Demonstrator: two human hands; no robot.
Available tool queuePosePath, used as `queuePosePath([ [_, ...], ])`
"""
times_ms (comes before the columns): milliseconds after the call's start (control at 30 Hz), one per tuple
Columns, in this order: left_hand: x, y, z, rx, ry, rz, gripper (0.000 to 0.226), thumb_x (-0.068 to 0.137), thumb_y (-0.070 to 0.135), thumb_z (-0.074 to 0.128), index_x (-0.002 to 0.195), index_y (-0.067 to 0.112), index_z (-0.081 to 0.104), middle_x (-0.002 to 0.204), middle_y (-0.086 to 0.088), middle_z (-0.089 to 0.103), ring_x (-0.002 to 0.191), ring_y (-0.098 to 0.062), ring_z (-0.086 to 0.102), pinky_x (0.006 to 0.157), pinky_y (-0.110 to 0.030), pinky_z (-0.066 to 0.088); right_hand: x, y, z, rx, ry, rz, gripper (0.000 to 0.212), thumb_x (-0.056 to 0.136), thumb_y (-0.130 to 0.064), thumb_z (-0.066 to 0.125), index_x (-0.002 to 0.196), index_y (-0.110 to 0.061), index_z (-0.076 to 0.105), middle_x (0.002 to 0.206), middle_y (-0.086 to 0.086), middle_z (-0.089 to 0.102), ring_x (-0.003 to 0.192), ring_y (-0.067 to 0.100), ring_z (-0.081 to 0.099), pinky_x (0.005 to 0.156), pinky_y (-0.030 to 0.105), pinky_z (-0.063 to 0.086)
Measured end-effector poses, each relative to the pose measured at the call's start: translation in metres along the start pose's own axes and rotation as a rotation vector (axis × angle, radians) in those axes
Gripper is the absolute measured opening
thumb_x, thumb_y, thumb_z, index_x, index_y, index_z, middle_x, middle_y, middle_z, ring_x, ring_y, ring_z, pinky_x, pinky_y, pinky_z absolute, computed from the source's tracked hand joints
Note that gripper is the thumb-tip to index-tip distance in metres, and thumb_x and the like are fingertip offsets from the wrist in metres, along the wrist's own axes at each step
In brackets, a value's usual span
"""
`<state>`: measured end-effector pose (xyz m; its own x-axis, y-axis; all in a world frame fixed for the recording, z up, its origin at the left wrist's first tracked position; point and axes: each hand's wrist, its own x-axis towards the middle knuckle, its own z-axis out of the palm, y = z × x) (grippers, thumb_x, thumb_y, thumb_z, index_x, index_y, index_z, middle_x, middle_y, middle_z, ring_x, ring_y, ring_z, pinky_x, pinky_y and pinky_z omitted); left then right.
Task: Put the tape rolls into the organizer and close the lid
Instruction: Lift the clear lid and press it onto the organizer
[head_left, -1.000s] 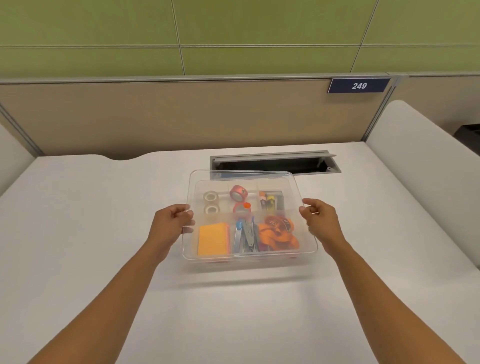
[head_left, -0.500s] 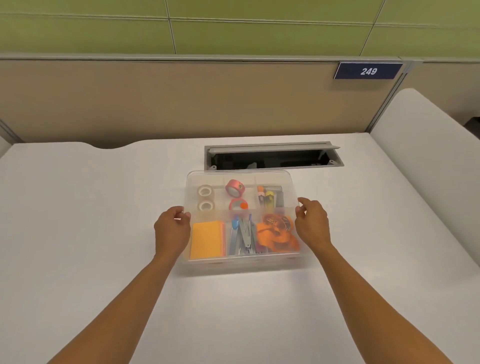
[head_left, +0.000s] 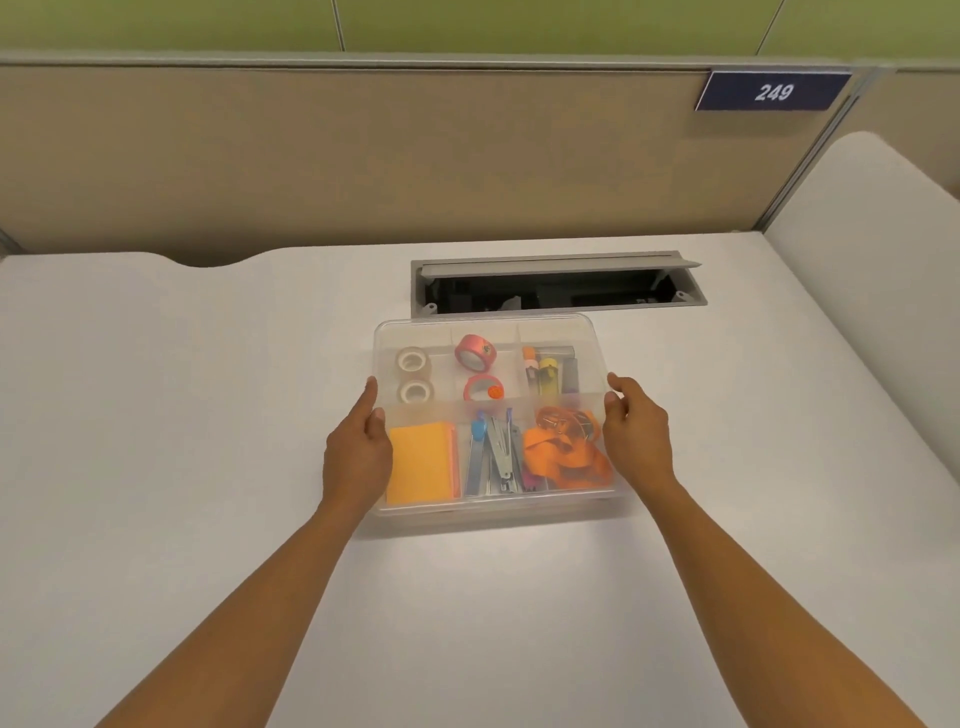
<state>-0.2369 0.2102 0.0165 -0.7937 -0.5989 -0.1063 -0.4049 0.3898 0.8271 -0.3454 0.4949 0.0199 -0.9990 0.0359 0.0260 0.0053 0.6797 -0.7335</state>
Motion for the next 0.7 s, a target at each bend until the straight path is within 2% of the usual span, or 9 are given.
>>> queuePosePath([
  [67,0.002,0.0,0.0,0.057,0.017,-0.005,0.043,0.101,0.03,0.035,0.143,0.037,0.041,0.104,0.0,0.07,0.083,-0.021,0.061,0.078,-0.036,0.047,0.001,0.0,0.0,-0.004,-0.005,0.009,0.033,0.099,-0.02,0.04,0.13,-0.014,0.052,0.12,0.011,0.065,0.106,0.029,0.061,0.092,0.043,0.05],
  [167,0.004,0.001,-0.001,0.175,0.044,-0.004,0.043,0.1,0.032,0.035,0.142,0.037,0.042,0.122,-0.005,0.068,0.1,-0.03,0.063,0.085,-0.041,0.048,0.003,0.002,0.002,-0.029,-0.014,0.024,0.033,0.099,-0.022,0.04,0.129,-0.015,0.052,0.116,0.011,0.066,0.1,0.03,0.063,0.087,0.041,0.05],
  [333,0.01,0.007,-0.006,0.328,0.019,0.016,0.048,0.095,0.032,0.036,0.142,0.032,0.042,0.109,-0.01,0.07,0.098,-0.035,0.063,0.088,-0.048,0.05,0.004,0.001,0.003,-0.121,-0.001,0.011,0.033,0.099,-0.025,0.038,0.128,-0.019,0.051,0.113,0.01,0.068,0.096,0.032,0.064,0.084,0.043,0.052],
  [467,0.027,0.014,-0.014,0.474,0.03,0.131,0.043,0.092,0.036,0.044,0.131,0.02,0.054,0.126,-0.008,0.059,0.104,-0.034,0.06,0.079,-0.041,0.044,0.009,0.002,0.002,-0.249,-0.017,-0.009,0.032,0.097,-0.028,0.037,0.126,-0.021,0.048,0.106,0.011,0.068,0.091,0.034,0.062,0.075,0.039,0.047],
  [567,0.04,0.02,-0.016,0.518,0.06,0.181,0.044,0.092,0.044,0.048,0.124,0.016,0.057,0.129,-0.009,0.053,0.11,-0.032,0.057,0.074,-0.039,0.041,0.019,-0.002,0.0,-0.321,0.017,-0.037,0.035,0.094,-0.033,0.043,0.126,-0.019,0.05,0.114,0.009,0.064,0.096,0.031,0.061,0.077,0.039,0.046],
  [700,0.059,0.03,-0.006,0.479,0.1,0.288,0.052,0.091,0.051,0.046,0.131,0.017,0.05,0.135,-0.011,0.052,0.12,-0.032,0.051,0.09,-0.048,0.046,0.036,-0.01,0.007,-0.333,0.056,-0.151,0.044,0.095,-0.046,0.042,0.13,-0.02,0.048,0.129,0.01,0.056,0.11,0.03,0.058,0.086,0.043,0.049],
])
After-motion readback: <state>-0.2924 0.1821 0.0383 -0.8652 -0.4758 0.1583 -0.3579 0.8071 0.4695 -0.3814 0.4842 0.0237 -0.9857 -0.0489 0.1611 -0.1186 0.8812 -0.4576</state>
